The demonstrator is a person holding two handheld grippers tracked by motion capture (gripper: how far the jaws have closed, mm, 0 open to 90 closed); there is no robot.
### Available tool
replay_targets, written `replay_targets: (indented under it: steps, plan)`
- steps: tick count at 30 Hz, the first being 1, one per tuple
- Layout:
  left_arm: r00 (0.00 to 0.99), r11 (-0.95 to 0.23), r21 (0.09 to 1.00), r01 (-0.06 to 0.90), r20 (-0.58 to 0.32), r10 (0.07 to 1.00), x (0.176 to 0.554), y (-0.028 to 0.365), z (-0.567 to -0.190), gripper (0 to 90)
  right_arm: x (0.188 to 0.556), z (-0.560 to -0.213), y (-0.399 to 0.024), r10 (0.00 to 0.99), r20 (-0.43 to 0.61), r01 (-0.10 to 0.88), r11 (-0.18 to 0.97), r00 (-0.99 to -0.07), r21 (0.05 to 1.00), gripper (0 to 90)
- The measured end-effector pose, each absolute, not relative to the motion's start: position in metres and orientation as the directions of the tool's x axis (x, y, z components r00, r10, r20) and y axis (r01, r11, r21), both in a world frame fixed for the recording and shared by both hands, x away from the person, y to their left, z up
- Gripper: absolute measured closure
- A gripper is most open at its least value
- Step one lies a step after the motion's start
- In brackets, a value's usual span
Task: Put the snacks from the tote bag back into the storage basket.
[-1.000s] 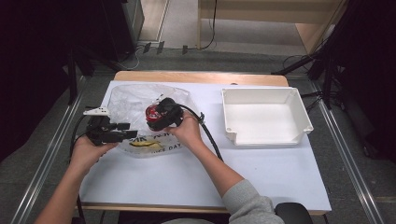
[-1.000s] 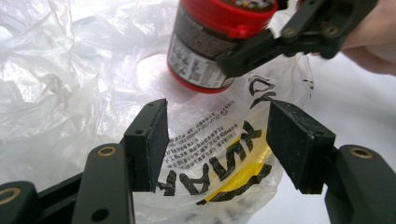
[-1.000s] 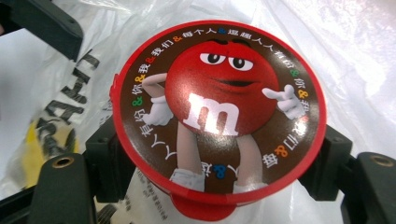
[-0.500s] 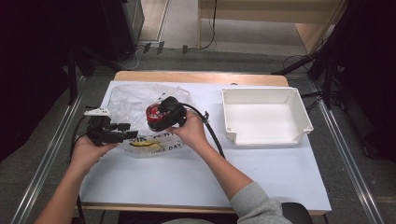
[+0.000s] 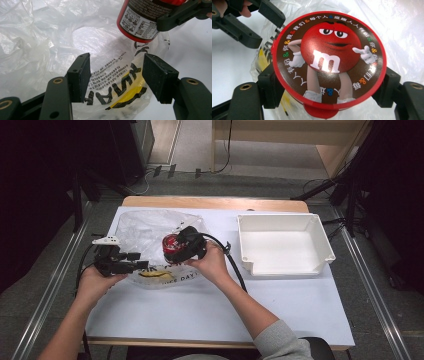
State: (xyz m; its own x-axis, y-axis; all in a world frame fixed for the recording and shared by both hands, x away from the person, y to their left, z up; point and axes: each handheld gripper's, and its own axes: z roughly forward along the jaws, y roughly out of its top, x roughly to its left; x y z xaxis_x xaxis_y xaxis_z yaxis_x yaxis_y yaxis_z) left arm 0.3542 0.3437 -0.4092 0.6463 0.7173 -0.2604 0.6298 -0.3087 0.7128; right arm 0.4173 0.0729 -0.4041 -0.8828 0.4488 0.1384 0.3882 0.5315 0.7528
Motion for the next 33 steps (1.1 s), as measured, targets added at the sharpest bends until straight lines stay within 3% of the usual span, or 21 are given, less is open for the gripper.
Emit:
replay_targets:
  steps: [33]
  plan:
    - [0.662,-0.335,0.703,0.627,-0.255,0.705,0.355,0.338,-0.414,40.7,0.404,-0.391,0.029,0.452,0.149,0.389,0.503,-0.880,0.772,26.2]
